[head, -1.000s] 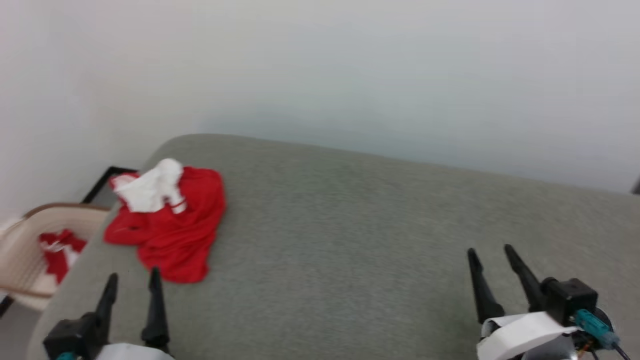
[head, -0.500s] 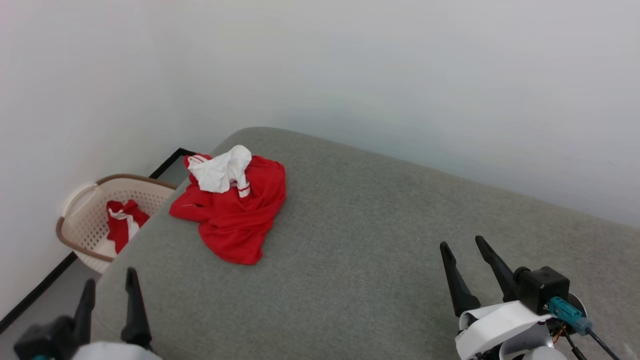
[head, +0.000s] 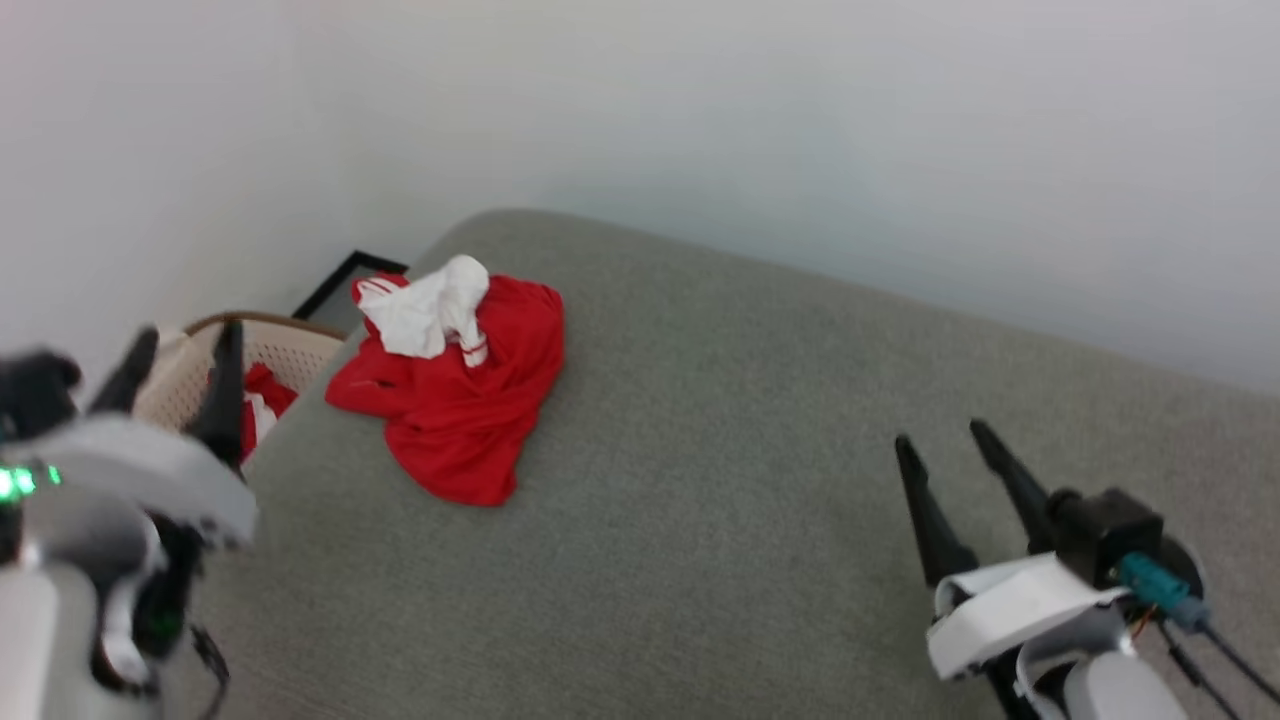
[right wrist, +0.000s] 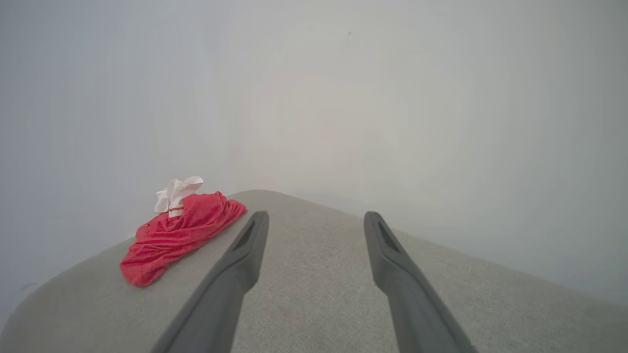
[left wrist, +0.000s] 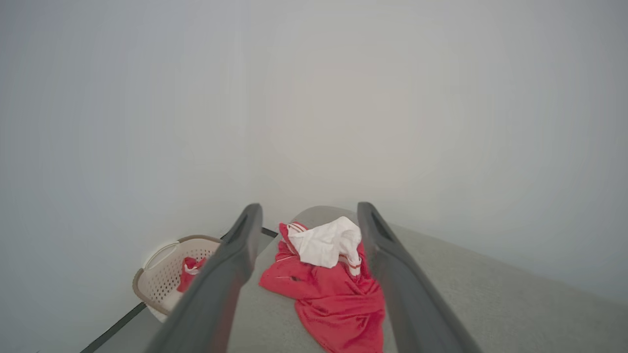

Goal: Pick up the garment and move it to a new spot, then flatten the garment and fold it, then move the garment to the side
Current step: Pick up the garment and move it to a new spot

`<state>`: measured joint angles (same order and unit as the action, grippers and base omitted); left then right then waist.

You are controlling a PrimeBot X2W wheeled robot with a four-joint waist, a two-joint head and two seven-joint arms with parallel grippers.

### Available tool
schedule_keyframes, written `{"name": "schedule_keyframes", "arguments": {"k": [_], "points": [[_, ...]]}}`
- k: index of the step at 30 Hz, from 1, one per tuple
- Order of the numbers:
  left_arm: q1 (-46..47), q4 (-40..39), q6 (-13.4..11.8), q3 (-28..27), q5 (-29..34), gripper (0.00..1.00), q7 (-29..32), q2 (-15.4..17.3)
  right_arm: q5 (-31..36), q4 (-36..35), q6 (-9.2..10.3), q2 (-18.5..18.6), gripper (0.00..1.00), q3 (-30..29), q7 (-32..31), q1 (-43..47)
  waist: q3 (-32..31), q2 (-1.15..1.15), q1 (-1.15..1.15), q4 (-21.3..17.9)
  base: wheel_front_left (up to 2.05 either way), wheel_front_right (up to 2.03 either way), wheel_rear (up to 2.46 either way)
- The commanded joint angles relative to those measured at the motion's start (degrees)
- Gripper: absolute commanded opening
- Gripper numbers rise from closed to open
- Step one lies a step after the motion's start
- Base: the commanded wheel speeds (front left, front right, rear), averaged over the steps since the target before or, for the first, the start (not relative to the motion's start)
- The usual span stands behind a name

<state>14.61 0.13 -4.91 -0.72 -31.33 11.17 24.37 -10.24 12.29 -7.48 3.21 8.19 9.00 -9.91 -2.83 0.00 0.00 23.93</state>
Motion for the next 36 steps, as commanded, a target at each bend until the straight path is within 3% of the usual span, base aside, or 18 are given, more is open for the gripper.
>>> {"name": "schedule_keyframes", "arguments": {"k": [1, 8, 20, 26, 36], "points": [[2.9, 1.29, 0.95, 0.18, -0.91, 1.0, 1.38, 0.5, 0.43, -0.96, -0.02, 0.74, 1.0, -0.29, -0.31, -1.28, 6.31, 0.0, 0.0, -4.26, 0.0, 0.0, 0.0], [16.09, 11.42, 3.74, 1.16, -5.04, 1.0, 12.4, 4.79, 1.1, -6.43, -0.02, 2.91, 1.0, -0.27, -2.83, -4.92, 16.47, 0.0, 0.0, -8.95, 0.0, 0.0, 0.0], [31.21, 29.16, 5.69, 3.95, -8.33, 1.0, 26.19, 7.62, 1.03, -13.95, -0.02, 5.37, 1.0, 0.9, -5.72, -9.47, 29.24, 0.0, 0.0, -15.11, 0.0, 0.0, 0.0], [34.79, 38.5, 6.77, 5.45, -7.97, 1.0, 28.57, 8.14, 0.65, -16.06, -0.02, 5.83, 1.0, 1.24, -6.57, -9.63, 31.56, 0.0, 0.0, -17.02, 0.0, 0.0, 0.0], [37.34, 54.75, 7.5, 9.1, -6.21, 1.0, 28.24, 4.69, 0.69, -18.07, -0.02, 6.6, 1.0, 1.34, -8.27, -8.97, 32.08, 0.0, 0.0, -17.56, 0.0, 0.0, 0.0]]}}
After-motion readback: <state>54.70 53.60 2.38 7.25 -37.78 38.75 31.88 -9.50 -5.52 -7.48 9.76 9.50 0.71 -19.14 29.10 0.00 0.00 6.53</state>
